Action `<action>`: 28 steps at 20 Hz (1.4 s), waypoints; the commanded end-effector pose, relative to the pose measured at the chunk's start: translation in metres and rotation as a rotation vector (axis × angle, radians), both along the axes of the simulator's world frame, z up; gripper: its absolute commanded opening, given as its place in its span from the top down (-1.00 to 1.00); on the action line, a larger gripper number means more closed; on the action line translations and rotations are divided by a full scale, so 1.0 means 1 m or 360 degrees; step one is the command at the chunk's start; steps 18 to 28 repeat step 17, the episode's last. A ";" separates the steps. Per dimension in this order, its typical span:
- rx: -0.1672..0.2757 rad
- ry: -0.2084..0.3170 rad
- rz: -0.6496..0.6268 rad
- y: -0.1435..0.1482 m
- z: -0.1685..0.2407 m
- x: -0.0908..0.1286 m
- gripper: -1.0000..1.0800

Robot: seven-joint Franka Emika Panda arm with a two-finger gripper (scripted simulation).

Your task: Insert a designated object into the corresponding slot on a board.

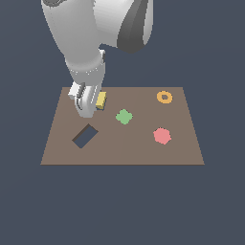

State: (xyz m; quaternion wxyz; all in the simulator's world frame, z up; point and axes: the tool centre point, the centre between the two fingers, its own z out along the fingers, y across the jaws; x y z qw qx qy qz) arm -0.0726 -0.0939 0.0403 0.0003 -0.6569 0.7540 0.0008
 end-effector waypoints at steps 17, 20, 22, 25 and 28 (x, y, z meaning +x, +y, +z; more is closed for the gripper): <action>0.0000 -0.0001 -0.0007 0.000 -0.010 0.000 -0.92; 0.0000 -0.0001 -0.0007 0.000 -0.010 0.000 -0.92; 0.0000 -0.0001 -0.0007 0.000 -0.010 0.000 -0.92; 0.0000 -0.0001 -0.0007 0.000 -0.010 0.000 -0.92; 0.0000 -0.0001 -0.0007 0.000 -0.010 0.000 -0.92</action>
